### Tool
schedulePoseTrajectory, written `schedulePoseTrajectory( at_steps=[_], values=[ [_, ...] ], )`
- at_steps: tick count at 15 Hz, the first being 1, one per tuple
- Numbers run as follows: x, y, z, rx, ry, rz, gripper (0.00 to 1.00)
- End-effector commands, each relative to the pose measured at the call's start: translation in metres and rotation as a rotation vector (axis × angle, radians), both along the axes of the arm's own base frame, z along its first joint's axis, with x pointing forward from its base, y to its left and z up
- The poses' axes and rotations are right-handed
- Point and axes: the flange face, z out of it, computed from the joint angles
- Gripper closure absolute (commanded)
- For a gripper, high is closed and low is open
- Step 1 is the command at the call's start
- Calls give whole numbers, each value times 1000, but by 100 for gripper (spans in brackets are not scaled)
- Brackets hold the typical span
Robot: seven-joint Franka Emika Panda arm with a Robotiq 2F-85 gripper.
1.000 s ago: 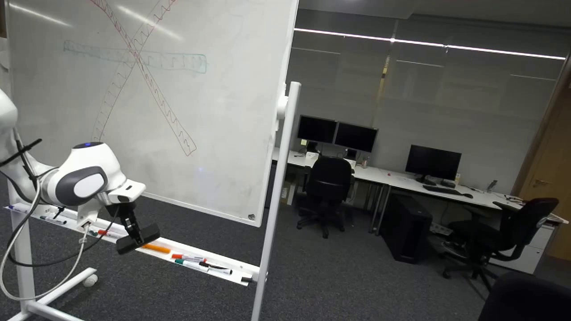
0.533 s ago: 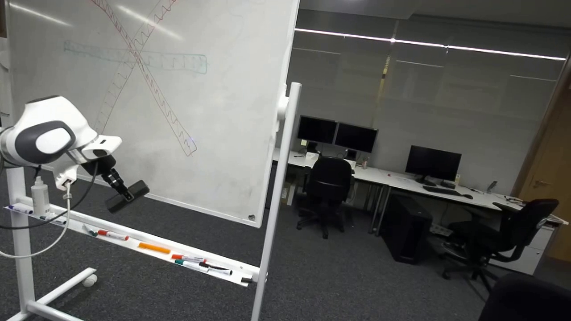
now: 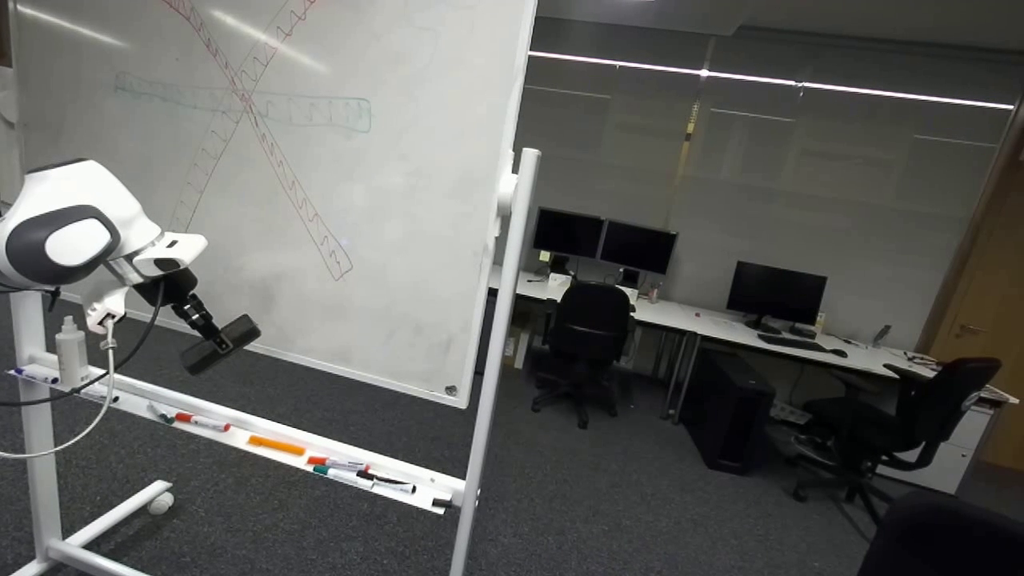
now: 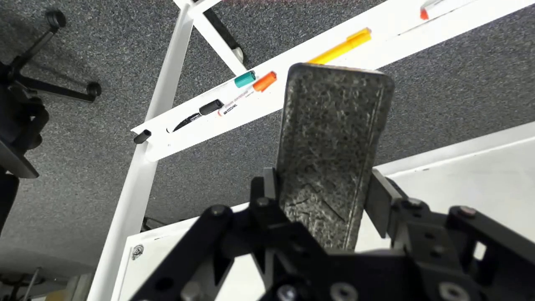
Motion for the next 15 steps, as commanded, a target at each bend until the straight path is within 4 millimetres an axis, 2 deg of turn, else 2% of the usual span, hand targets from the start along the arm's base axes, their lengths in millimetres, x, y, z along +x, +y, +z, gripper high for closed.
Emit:
schedulePoseTrajectory(
  at_steps=[1, 13, 14, 15],
  values=[
    [0, 0, 0, 0, 0, 0, 45],
    [0, 0, 0, 0, 0, 0, 45],
    [1, -2, 3, -12, -13, -1, 70],
    [2, -4, 6, -18, -32, -4, 70]
  ],
)
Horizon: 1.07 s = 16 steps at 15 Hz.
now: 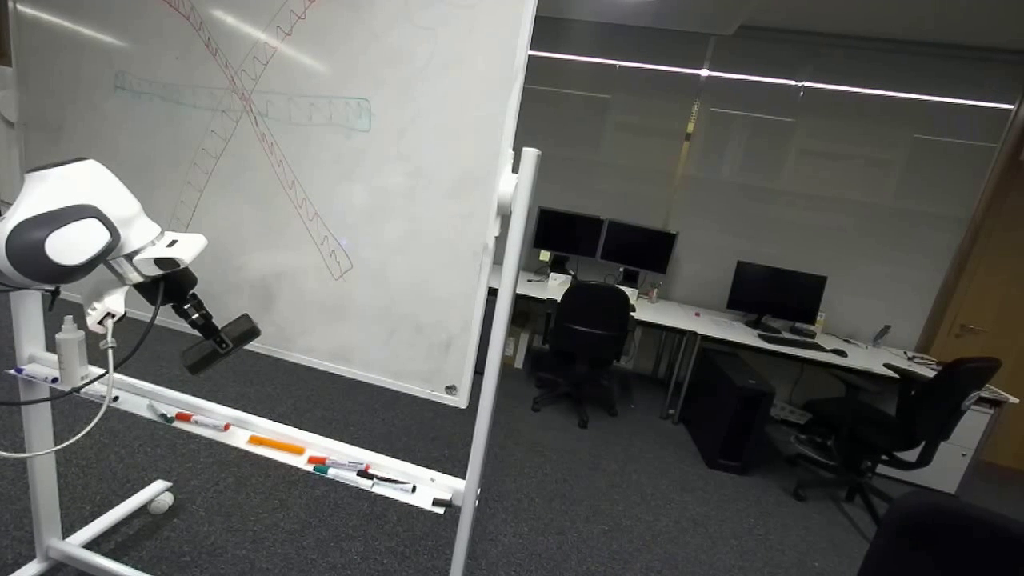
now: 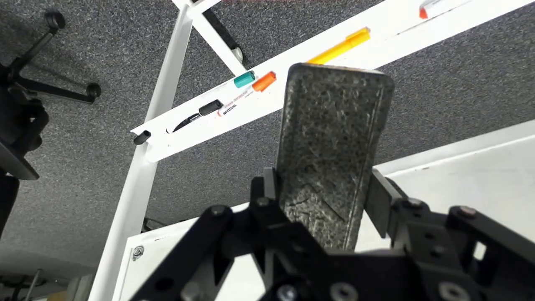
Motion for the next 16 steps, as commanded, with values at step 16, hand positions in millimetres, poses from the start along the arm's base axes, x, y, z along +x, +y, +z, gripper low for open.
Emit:
schedulePoseTrajectory(
  at_steps=[16],
  values=[
    [28, -130, 75, -18, -520, 212, 70]
  ],
)
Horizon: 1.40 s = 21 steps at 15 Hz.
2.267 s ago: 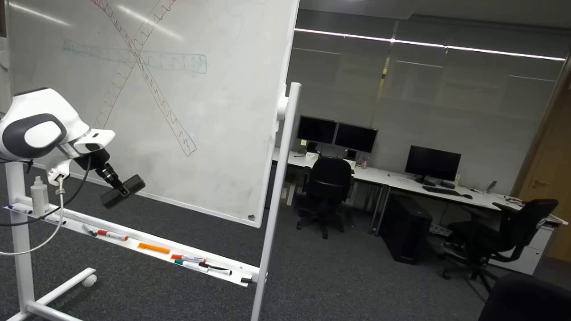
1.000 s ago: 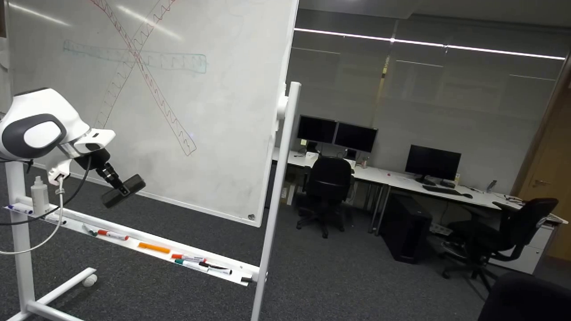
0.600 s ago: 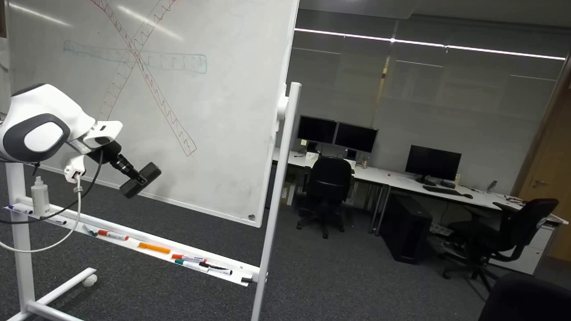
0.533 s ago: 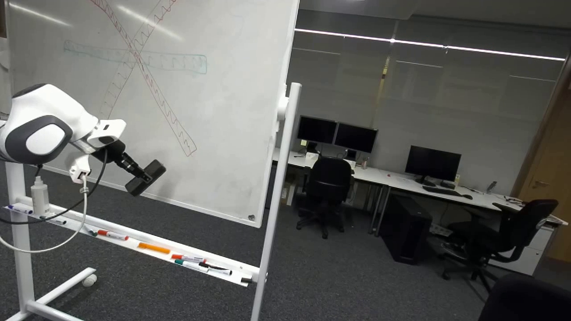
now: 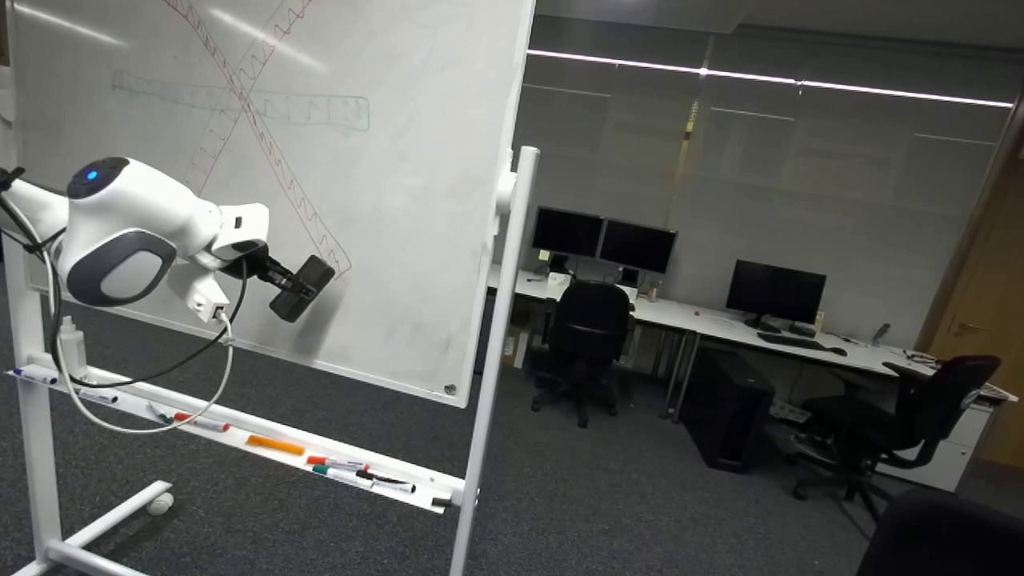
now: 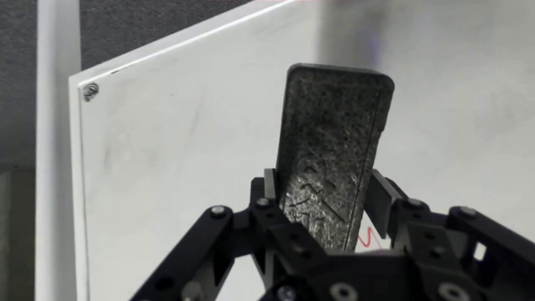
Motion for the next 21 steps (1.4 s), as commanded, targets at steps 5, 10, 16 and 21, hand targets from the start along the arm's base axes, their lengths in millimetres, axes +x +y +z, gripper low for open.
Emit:
schedulePoseTrajectory(
  at_steps=[5, 10, 16, 21],
  values=[
    [17, -6, 8, 42, -45, 69, 45],
    [21, 0, 7, 54, -70, 62, 70],
    [36, 12, 6, 65, -143, 81, 70],
    [44, 5, 4, 90, -173, 79, 70]
  ],
)
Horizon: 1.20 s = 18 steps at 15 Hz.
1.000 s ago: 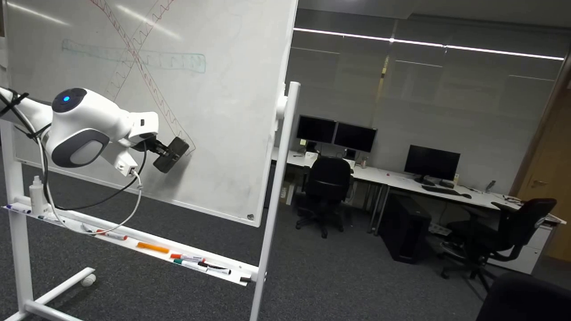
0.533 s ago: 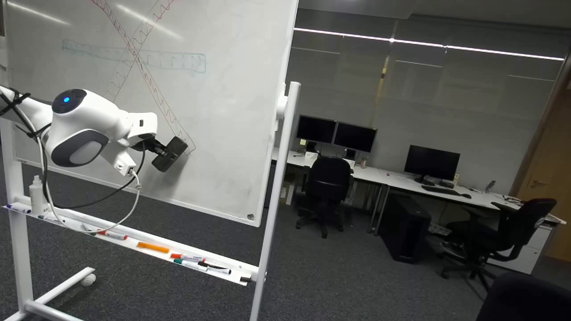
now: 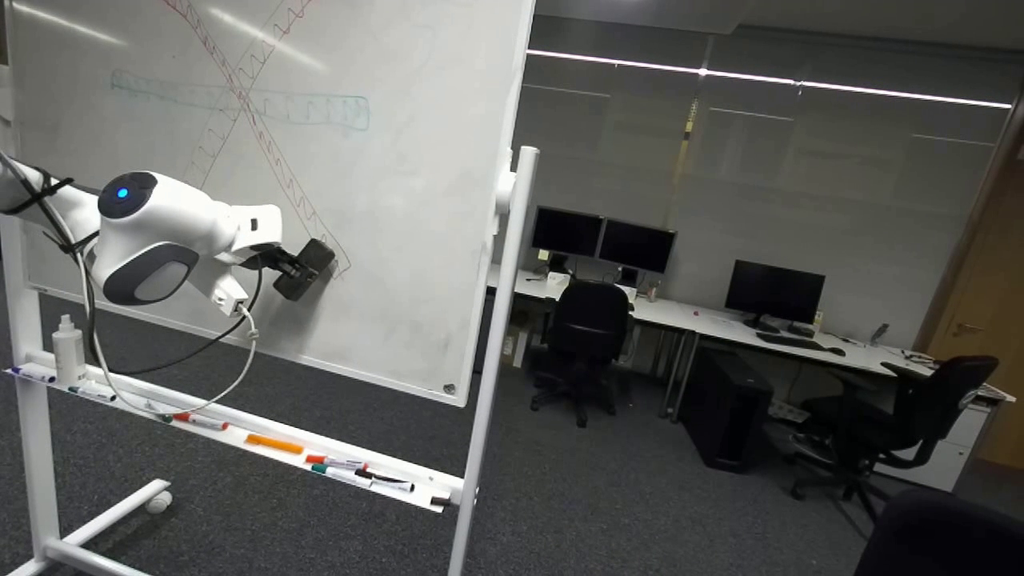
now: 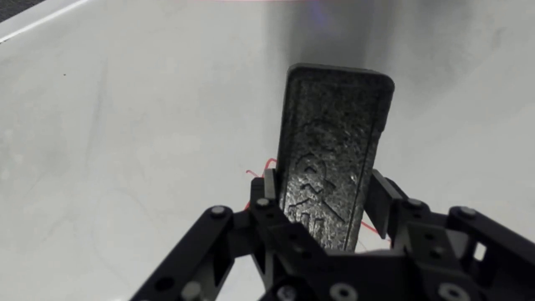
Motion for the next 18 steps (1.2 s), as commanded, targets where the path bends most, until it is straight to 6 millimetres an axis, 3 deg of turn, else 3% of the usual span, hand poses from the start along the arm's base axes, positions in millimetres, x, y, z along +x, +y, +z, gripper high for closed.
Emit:
schedulePoseTrajectory(
  at_steps=[1, 10, 18],
  values=[
    [9, -12, 5, 10, -42, -15, 70],
    [28, -25, 10, 22, -53, -1, 70],
    [46, -40, 2, 35, -45, -19, 70]
  ],
)
